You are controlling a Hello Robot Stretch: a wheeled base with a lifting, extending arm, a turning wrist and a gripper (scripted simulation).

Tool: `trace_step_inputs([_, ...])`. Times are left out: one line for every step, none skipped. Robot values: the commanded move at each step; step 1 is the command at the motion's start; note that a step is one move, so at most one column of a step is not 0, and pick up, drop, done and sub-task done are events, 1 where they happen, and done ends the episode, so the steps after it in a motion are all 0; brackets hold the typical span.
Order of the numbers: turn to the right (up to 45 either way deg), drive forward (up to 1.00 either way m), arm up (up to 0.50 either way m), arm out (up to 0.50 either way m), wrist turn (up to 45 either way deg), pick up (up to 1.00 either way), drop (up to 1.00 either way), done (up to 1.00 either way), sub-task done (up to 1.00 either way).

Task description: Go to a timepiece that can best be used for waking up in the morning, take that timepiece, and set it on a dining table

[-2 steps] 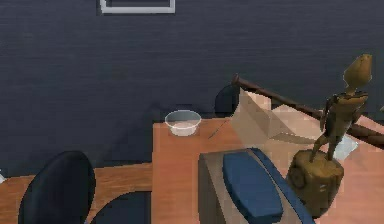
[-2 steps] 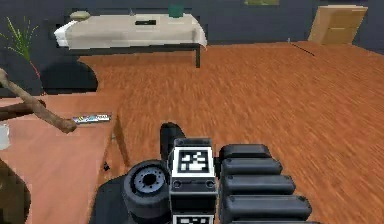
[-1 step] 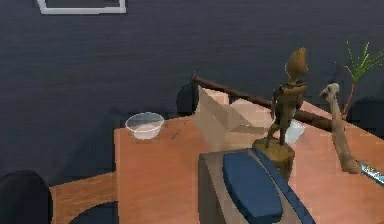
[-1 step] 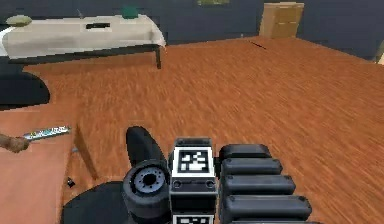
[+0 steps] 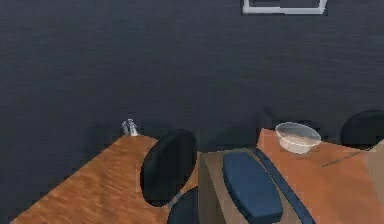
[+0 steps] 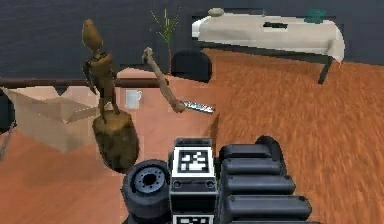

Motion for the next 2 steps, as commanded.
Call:
trace_step_inputs([-30.0, 0.0, 0.0, 0.0, 0.0, 0.0, 0.0, 0.0, 0.0])
trace_step_inputs([0.0, 0.0, 0.0, 0.48, 0.0, 0.0, 0.0, 0.0, 0.0])
